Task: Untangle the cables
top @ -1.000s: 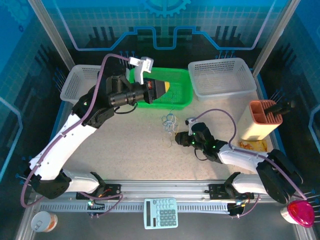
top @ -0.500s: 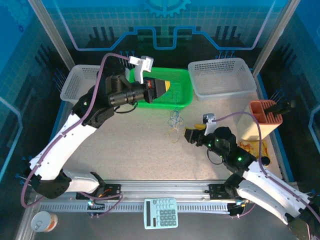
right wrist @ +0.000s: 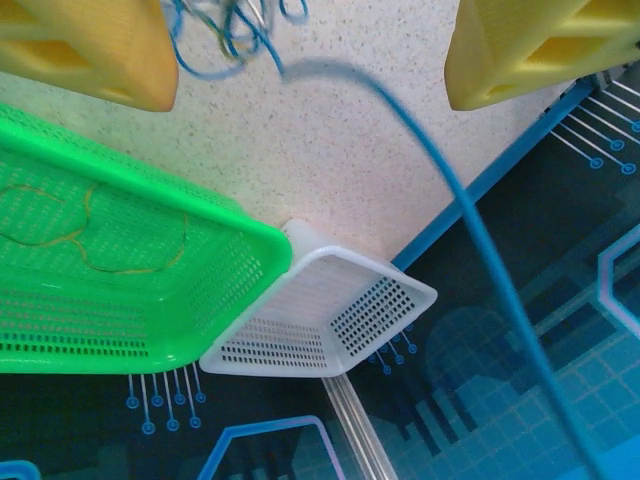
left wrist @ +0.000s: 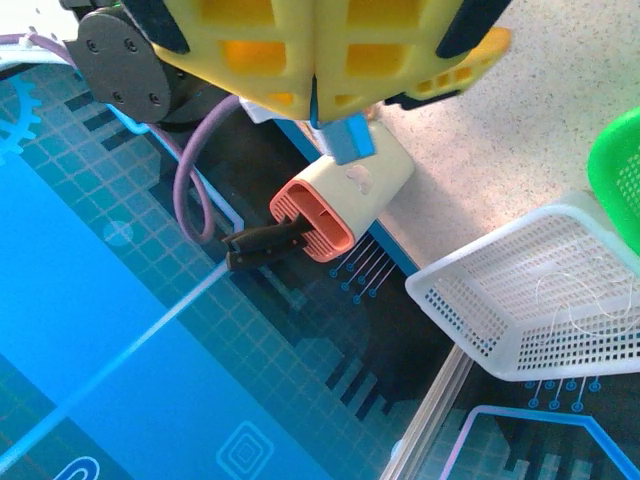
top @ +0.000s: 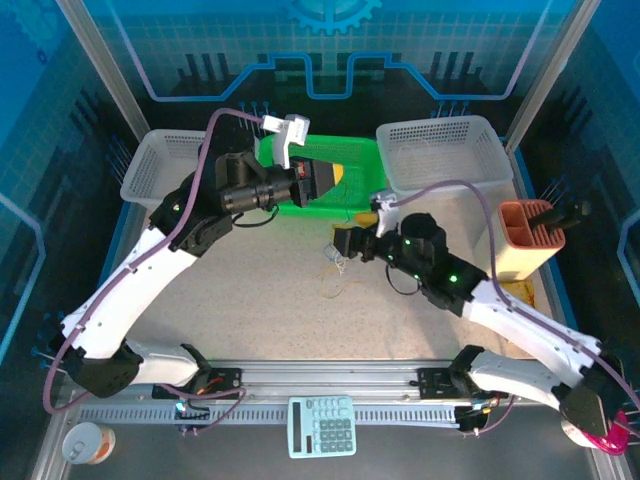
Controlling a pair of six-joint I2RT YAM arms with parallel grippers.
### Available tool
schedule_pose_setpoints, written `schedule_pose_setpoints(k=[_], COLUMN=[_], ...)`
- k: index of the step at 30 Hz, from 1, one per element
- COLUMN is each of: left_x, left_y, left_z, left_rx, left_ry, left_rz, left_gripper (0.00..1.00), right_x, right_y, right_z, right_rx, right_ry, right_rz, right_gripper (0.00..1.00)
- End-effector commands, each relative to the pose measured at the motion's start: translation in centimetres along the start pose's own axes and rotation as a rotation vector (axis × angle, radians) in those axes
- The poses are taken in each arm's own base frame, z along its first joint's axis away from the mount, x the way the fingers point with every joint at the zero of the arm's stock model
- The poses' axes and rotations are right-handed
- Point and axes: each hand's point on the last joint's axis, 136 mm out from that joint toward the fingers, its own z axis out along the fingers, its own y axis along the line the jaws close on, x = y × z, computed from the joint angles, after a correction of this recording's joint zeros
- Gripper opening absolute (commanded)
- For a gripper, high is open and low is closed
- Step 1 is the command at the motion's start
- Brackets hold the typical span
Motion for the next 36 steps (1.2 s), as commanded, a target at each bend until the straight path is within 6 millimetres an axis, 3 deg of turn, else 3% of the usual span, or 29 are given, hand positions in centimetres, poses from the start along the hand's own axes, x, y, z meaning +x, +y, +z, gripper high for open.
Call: schedule_pose_setpoints(k=[1,4,7,9,11,19,22,24,26,30,36], left_x=[-1.0,-1.1,-1.5,-2.0,-2.6,-4.9,-5.8,-6.3,-6.5,-7.0,-7.6], left_y=[-1.4,-1.6,-2.0,-2.4,-2.6,-4.1,-4.7,-5.1,-5.3,-5.2,-3.6], left_z=[-1.4,-1.6,-2.0,-2.4,-2.8,-4.0,-4.5,-4.7,-4.9,-5.2,-5.8], left_rx=[0.048,0.052,0.059,0.059,0.052,0.056,0.062,0.068,0.069,0.050,-0.031], left_ry=[-0.042,-0.049,-0.061,-0.072,-0.088,-0.142,-0.163,-0.172,-0.177,-0.192,-0.232], left_rz=[-0.004,-0.004,0.002,0.016,0.033,0.077,0.090,0.097,0.105,0.123,0.147], left_gripper=[0.00,0.00,0.00,0.00,0.00,0.00,0.00,0.00,0.00,0.00,0.00], right_x=[-1.1,-0.2,2.2,4.4,5.9,12.3,14.1,14.9,15.4,15.8,15.1], right_y=[0.2,-1.1,-2.4,-3.6,-4.5,-8.0,-8.8,-9.1,-9.3,-9.4,-8.7], right_z=[2.0,3.8,5.2,5.8,6.0,5.5,5.3,5.3,5.2,5.1,4.5], right_rx=[0.018,0.069,0.090,0.114,0.124,0.204,0.223,0.231,0.235,0.235,0.212], right_ry=[-0.047,-0.048,0.006,0.046,0.060,0.161,0.193,0.207,0.213,0.223,0.217], right_rz=[-0.053,-0.053,-0.049,-0.032,-0.007,0.061,0.082,0.092,0.101,0.108,0.107], right_gripper=[0.72,0.68,0.43,0.17,0.06,0.17,0.33,0.36,0.39,0.55,0.64])
